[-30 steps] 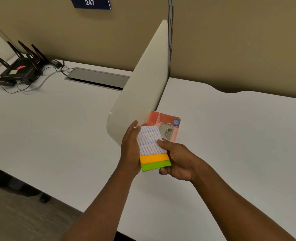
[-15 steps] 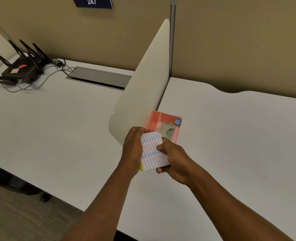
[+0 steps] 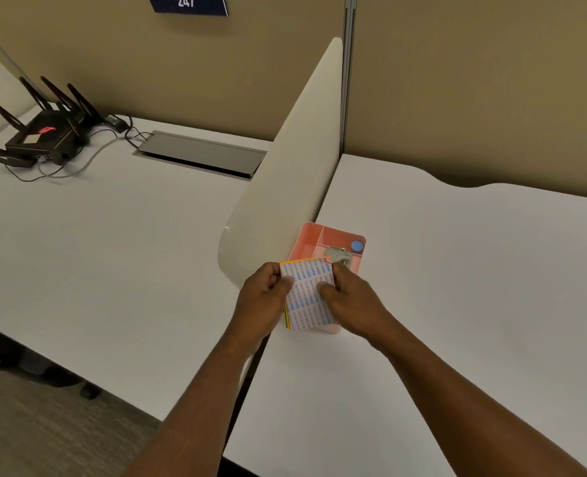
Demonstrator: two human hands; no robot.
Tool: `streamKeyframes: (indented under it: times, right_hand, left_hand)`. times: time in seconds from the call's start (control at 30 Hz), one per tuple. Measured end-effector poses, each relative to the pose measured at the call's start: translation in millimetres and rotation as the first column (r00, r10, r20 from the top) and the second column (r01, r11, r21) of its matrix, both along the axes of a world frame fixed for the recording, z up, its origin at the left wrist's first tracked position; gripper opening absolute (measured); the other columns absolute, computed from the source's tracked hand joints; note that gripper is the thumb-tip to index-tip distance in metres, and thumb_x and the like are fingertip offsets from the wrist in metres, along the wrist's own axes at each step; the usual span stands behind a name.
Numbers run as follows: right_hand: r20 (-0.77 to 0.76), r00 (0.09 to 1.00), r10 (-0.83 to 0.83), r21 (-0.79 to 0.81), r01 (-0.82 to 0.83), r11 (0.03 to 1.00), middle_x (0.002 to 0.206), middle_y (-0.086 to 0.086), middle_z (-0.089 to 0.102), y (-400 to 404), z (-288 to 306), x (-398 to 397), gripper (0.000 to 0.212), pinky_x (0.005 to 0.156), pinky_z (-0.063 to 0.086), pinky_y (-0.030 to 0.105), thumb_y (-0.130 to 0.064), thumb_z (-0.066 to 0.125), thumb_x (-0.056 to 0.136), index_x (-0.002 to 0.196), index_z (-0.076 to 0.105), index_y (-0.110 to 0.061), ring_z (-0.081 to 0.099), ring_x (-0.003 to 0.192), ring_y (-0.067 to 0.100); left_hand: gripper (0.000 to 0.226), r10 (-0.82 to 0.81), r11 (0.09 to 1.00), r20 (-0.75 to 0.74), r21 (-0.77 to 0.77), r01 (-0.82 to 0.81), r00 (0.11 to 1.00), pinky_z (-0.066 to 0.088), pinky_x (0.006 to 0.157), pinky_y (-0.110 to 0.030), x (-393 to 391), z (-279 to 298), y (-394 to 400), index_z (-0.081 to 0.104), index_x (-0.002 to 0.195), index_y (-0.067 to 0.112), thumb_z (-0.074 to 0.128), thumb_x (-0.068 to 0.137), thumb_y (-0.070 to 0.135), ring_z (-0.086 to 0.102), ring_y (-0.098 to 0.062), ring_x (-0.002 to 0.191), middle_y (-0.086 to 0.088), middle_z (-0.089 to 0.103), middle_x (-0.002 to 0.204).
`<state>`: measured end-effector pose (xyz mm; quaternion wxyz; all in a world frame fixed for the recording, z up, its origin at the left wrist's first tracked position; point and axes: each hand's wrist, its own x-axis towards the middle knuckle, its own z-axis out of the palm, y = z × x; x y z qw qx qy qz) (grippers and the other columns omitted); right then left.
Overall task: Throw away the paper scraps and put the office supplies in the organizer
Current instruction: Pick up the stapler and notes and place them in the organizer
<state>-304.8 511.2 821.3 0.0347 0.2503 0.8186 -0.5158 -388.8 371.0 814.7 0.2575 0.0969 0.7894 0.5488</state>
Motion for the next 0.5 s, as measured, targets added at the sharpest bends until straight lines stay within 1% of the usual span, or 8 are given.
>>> streamKeyframes:
  times: [0.07,0.13,0.23,0.3,0.37,0.4,0.43,0.5]
  right_hand:
    - [-0.086,0.996,0.019,0.184,-0.003,0.983,0.111,-0.011,0.056,6.3,5.5,-5.7,0.035,0.077,0.046,0.025,-0.03,0.053,0.094,0.126,0.046,-0.019,0.054,0.094,0.008]
    - [-0.137,0.986,0.093,0.241,-0.058,0.969,0.104,-0.013,0.053,13.1,14.3,-13.0,0.035,0.071,0.044,0.02,-0.027,0.057,0.091,0.124,0.048,-0.021,0.055,0.09,0.008]
    - [-0.073,0.968,0.241,0.25,-0.216,0.944,0.086,-0.013,0.056,23.9,24.6,-26.4,0.013,0.055,0.042,0.018,-0.018,0.057,0.089,0.098,0.05,-0.023,0.057,0.075,0.011]
    - [-0.069,0.958,0.277,0.234,-0.254,0.938,0.082,-0.015,0.055,33.0,28.3,-35.3,0.016,0.056,0.037,0.017,-0.013,0.056,0.087,0.083,0.049,-0.027,0.055,0.075,0.01]
    - [-0.096,0.975,0.202,0.232,-0.175,0.957,0.082,-0.016,0.059,43.3,27.9,-43.8,0.021,0.061,0.039,0.02,-0.012,0.056,0.085,0.074,0.054,-0.03,0.055,0.077,0.007]
    - [-0.128,0.984,0.121,0.233,-0.089,0.968,0.083,-0.015,0.061,48.9,26.0,-48.4,0.02,0.06,0.042,0.02,-0.013,0.056,0.085,0.074,0.058,-0.029,0.057,0.076,0.006]
    - [-0.165,0.986,0.032,0.243,0.009,0.97,0.084,-0.013,0.064,54.7,23.4,-53.0,0.019,0.058,0.044,0.019,-0.013,0.056,0.085,0.077,0.062,-0.029,0.058,0.075,0.006]
    - [-0.229,0.968,-0.104,0.293,0.17,0.941,0.086,-0.009,0.066,64.3,16.1,-62.5,0.016,0.056,0.044,0.016,-0.012,0.057,0.084,0.084,0.068,-0.024,0.059,0.072,0.005]
  left_hand:
    - [0.012,-0.066,0.998,0.004,-0.021,0.066,0.998,0.056,0.07,-0.03,-5.7,2.7,-0.4,0.064,0.101,0.021,0.053,0.097,0.017,0.07,-0.012,0.081,0.004,0.073,0.089]
    - [0.014,-0.147,0.987,-0.025,-0.07,0.145,0.989,0.059,0.077,-0.032,-10.2,4.9,1.3,0.064,0.105,0.022,0.052,0.098,0.022,0.071,-0.013,0.089,0.002,0.073,0.097]
    - [0.017,-0.189,0.98,-0.031,-0.07,0.187,0.981,0.058,0.081,-0.032,-14.5,6.9,6.9,0.064,0.109,0.023,0.051,0.099,0.024,0.07,-0.013,0.093,0.001,0.072,0.101]
    - [0.02,-0.154,0.987,-0.027,-0.045,0.153,0.988,0.056,0.079,-0.028,-15.7,5.6,11.5,0.063,0.114,0.023,0.049,0.1,0.026,0.067,-0.013,0.095,0.002,0.071,0.104]
    - [0.025,-0.107,0.991,-0.089,-0.088,0.099,0.99,0.052,0.073,-0.017,-15.4,1.3,14.9,0.058,0.122,0.023,0.047,0.1,0.028,0.063,-0.01,0.097,0.004,0.066,0.11]
    - [0.028,-0.093,0.987,-0.144,-0.142,0.072,0.985,0.05,0.074,-0.014,-14.5,-1.8,15.4,0.055,0.127,0.023,0.046,0.101,0.029,0.06,-0.009,0.101,0.004,0.063,0.116]
    - [0.032,-0.085,0.98,-0.205,-0.196,0.044,0.975,0.05,0.081,-0.017,-12.6,-5.5,14.9,0.052,0.131,0.021,0.046,0.1,0.028,0.059,-0.011,0.107,0.004,0.061,0.122]
    - [0.036,-0.105,0.956,-0.322,-0.294,0.006,0.941,0.05,0.095,-0.031,-5.9,-13.3,10.5,0.05,0.134,0.016,0.05,0.098,0.022,0.057,-0.017,0.115,0.0,0.059,0.129]
